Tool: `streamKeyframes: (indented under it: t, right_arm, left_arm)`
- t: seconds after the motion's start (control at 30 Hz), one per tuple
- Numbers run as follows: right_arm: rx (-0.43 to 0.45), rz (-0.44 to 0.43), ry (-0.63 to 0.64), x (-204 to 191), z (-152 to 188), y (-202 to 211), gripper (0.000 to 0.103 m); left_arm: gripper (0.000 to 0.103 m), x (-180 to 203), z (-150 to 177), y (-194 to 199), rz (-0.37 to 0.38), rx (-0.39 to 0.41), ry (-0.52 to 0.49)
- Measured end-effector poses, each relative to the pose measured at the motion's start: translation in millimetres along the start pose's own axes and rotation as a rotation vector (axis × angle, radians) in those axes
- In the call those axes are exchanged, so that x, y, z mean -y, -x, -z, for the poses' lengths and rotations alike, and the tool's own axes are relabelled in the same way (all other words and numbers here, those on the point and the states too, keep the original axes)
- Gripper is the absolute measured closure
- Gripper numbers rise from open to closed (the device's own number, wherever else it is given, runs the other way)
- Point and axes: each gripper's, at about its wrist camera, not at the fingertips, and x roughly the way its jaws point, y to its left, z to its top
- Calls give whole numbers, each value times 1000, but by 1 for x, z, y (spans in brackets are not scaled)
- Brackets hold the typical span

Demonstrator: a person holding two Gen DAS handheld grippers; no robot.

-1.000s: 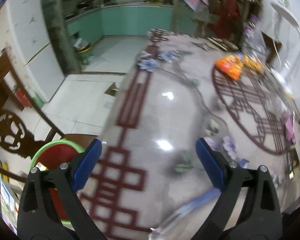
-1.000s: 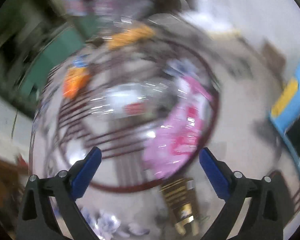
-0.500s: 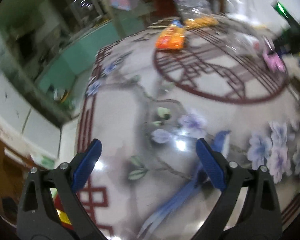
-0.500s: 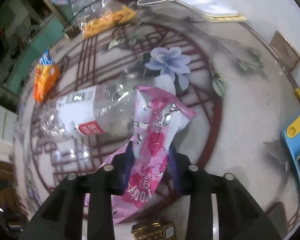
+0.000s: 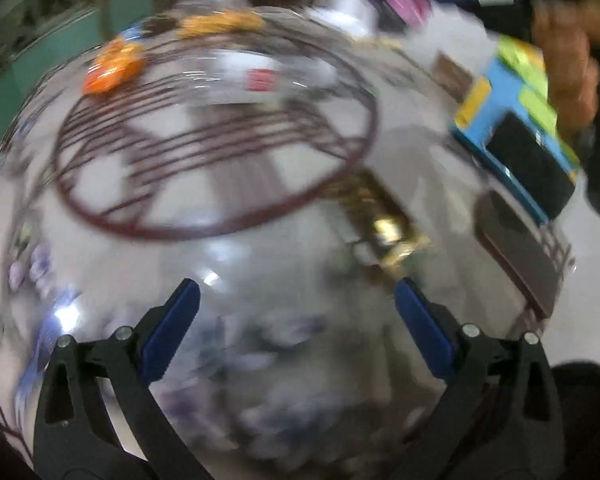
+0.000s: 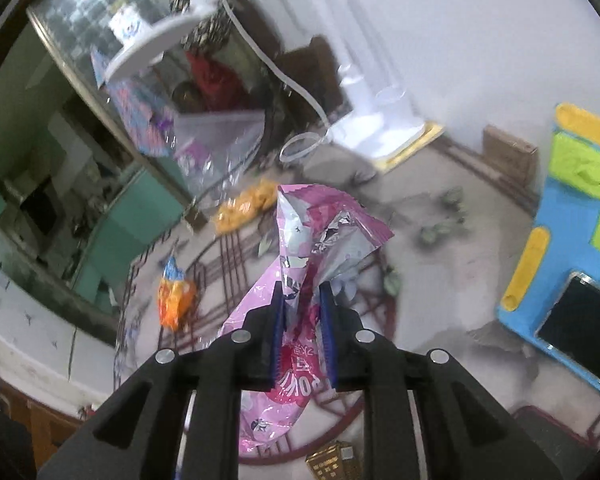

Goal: Collect trash
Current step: 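Grasp the pink snack wrapper with the right gripper while the left grasps the gold packet, then carry the gold packet over the bucket and open the left gripper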

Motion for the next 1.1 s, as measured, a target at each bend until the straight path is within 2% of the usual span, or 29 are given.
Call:
streamKeyframes:
  t: [0.07, 0.2, 0.27, 0.33, 0.37, 0.4, 0.43, 0.5, 0.53, 0.6, 0.73, 0.93, 1.1]
  right_arm:
    - [12, 15, 2, 2, -5, 1, 86]
    - [11, 11, -23, 8, -7, 1, 85]
    - [31, 17, -20, 8, -6, 3, 85]
    - [26, 17, -4, 5, -6, 2, 84]
    - [18, 14, 1, 3, -5, 0, 84]
    - [12, 11, 3, 2, -5, -2, 84]
    - [10, 9, 5, 3, -4, -2, 84]
    - [11, 11, 10, 1, -4, -2, 84]
    - [11, 11, 12, 0, -4, -2, 84]
    - [12, 16, 16, 0, -3, -3, 82]
    - [-1, 32, 44, -4, 0, -8, 82]
    - [-2, 35, 98, -18, 7, -9, 82]
    - [-32, 41, 110, -18, 11, -16, 82]
  left_arm:
    - [7, 18, -11, -10, -36, -2, -26]
    - [7, 23, -28, -31, -12, -43, 60]
    - [9, 21, -34, -36, -6, -36, 94]
    - [19, 23, -37, -39, -11, -31, 104]
    - [29, 23, -38, -41, -13, -34, 108]
    - [46, 23, -39, -45, -8, -40, 113]
    - [55, 20, -38, -48, 11, -54, 127]
    - [67, 15, -39, -45, 28, -36, 148]
    - [70, 11, -39, -44, 44, -37, 157]
    - [83, 6, -40, -37, 55, -33, 170]
    - [87, -11, -32, -19, 40, -14, 161]
    - [88, -53, -16, 2, 53, -2, 251]
    - [88, -87, -4, 32, -3, 43, 255]
